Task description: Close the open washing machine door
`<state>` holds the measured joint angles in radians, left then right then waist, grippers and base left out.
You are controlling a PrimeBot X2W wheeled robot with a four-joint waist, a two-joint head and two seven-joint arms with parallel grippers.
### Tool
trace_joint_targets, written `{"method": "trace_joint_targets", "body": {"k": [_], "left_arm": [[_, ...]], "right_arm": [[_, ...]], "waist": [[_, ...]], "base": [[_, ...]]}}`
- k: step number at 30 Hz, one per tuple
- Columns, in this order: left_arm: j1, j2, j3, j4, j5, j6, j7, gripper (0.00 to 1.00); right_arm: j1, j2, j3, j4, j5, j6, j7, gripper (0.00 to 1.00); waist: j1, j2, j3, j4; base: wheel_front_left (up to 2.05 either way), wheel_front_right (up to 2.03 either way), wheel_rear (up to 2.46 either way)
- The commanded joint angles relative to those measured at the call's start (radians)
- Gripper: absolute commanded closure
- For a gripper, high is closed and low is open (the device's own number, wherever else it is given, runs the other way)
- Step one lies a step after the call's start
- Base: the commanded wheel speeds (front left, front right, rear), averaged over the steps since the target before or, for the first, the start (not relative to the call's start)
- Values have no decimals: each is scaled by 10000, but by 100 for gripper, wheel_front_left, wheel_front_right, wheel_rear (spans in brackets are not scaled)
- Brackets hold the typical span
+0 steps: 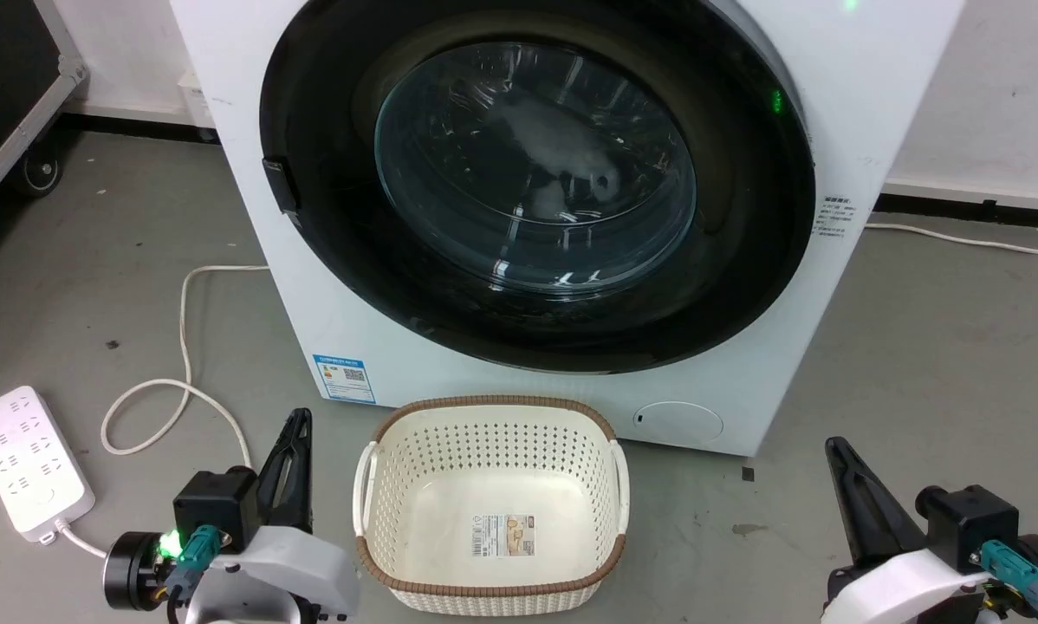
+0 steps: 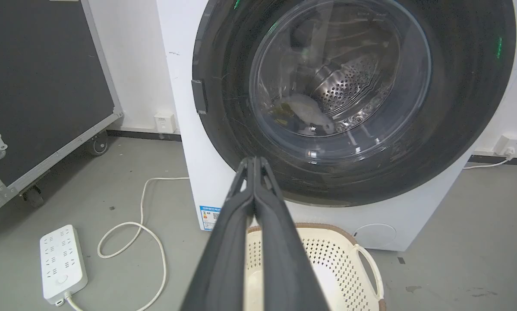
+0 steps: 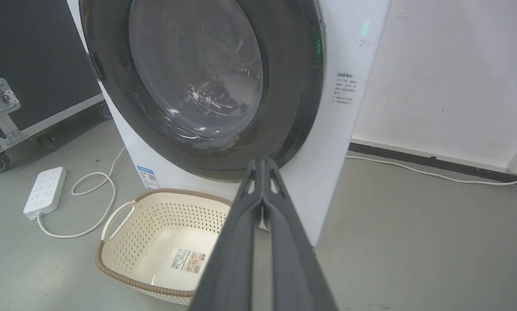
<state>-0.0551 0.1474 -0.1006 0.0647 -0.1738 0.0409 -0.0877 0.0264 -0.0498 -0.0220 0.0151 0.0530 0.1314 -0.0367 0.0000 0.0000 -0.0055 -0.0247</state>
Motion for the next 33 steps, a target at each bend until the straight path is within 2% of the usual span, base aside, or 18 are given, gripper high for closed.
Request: {"method": "trace_joint_targets", "body": {"k": [1, 33], "left_arm": [[182, -90, 122, -99, 191, -60, 105, 100], [493, -833, 867, -561, 1495, -354, 756, 100]], "right_arm": [[-146, -4, 35, -73, -90, -5, 31, 100], [-246, -4, 191, -138, -461, -7, 314, 100]], "waist": [[1, 0, 3, 13], [0, 0, 47, 210]], "base": [[0, 0, 0], [0, 0, 0]]}}
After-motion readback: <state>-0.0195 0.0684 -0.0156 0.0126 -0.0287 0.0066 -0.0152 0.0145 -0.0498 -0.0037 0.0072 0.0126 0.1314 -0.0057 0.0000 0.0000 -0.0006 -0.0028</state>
